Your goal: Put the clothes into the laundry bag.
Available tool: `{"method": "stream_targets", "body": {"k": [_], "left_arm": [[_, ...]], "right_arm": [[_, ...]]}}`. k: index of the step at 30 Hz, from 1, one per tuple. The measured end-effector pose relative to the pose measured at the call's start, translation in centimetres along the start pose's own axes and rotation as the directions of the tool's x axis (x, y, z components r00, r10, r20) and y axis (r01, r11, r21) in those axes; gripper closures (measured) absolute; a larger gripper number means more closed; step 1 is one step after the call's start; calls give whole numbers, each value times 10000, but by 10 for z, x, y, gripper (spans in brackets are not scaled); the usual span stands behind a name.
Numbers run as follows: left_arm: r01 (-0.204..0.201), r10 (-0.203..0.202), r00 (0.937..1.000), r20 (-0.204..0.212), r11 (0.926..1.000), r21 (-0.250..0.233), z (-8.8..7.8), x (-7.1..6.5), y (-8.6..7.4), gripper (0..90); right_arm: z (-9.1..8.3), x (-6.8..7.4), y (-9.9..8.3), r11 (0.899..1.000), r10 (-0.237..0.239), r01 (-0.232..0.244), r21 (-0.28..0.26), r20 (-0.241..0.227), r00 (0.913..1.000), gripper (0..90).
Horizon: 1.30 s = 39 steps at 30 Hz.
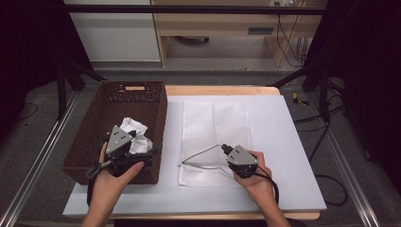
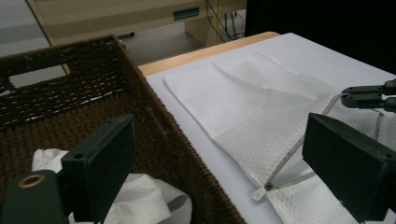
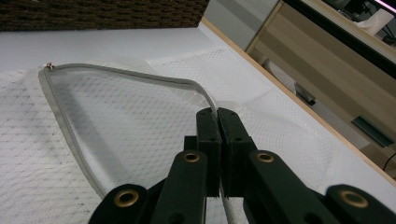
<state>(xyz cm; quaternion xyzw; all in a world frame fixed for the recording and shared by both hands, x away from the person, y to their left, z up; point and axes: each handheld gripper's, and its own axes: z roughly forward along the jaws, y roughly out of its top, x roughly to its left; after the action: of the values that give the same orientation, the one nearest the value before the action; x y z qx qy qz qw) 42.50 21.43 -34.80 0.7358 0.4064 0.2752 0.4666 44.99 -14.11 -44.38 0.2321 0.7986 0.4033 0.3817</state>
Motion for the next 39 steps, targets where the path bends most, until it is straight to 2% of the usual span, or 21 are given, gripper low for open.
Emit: {"method": "stream_targets", "body": {"k": [1, 3, 7, 11, 19, 23, 31, 34, 39], "left_arm": [[0, 0, 10000, 0, 10000, 0, 0, 0, 0, 98], [91, -90, 9997, -225, 9999, 71, -4, 9, 0, 98], [239, -233, 9989, -396, 9996, 138, -9, 20, 0, 98], [309, -300, 9983, -499, 9994, 180, -12, 25, 0, 98], [-29, 88, 9949, -1001, 9983, 589, -21, 37, 1, 98], [-4, 79, 9943, -1062, 9975, 704, -22, 41, 0, 97], [-282, 409, 9931, -1099, 9931, 1141, -20, 43, -1, 97], [-241, 372, 9926, -1157, 9934, 1119, -19, 44, -1, 97], [-397, 540, 9931, -1039, 9900, 1352, -14, 43, -2, 87]], "right_arm": [[0, 0, 0, 10000, -5, 5, 6, -10, 10000, 884], [0, 0, 0, 10000, -33, 33, 18, -12, 10000, 883], [0, 0, 0, 10000, -42, 42, 46, -19, 10000, 882], [0, 0, 0, 10000, -43, 43, 42, -16, 10000, 882], [0, -1, 0, 10000, -27, 27, 18, -20, 10000, 883], [0, 0, 0, 10000, -32, 32, 33, -29, 10000, 882], [0, -1, -1, 10000, -46, 46, 61, -40, 10000, 882], [1, -1, 0, 9999, -96, 96, 98, -34, 9999, 882], [1, 0, 0, 9998, -170, 170, 134, -21, 9999, 883]]}}
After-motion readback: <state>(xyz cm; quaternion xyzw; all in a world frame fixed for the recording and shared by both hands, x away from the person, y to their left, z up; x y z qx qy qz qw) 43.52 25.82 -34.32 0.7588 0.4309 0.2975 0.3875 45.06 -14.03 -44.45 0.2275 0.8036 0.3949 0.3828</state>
